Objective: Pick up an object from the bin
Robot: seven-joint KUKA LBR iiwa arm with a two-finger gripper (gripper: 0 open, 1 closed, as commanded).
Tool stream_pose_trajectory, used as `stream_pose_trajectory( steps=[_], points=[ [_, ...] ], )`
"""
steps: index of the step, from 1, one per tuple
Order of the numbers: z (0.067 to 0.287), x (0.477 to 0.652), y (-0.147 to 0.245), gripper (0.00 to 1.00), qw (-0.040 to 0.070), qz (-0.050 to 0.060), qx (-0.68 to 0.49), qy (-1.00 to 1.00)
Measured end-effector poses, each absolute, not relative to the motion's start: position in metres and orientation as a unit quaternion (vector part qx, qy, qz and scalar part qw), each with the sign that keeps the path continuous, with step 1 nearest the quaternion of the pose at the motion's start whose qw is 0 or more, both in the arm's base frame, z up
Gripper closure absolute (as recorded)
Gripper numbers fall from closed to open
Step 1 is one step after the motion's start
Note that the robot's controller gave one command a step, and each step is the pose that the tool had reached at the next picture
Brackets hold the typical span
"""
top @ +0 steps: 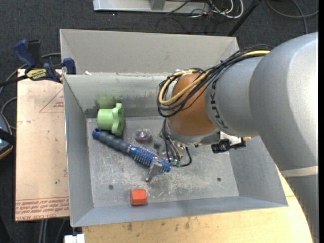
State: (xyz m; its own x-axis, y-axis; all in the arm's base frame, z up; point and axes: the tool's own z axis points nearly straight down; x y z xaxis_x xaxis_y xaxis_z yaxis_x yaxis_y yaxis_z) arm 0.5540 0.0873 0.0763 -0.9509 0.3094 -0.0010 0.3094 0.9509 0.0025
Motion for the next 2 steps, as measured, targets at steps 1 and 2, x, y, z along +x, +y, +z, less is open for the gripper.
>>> stream_pose_trajectory(
  steps=[1,2],
  points=[
    [0.0771,0.5547,0.0878,0.0,0.001,0.001,0.157,0.988],
    [0.0775,0.5553,0.0881,0.0,0.001,0.001,0.157,0.988]
  ],
)
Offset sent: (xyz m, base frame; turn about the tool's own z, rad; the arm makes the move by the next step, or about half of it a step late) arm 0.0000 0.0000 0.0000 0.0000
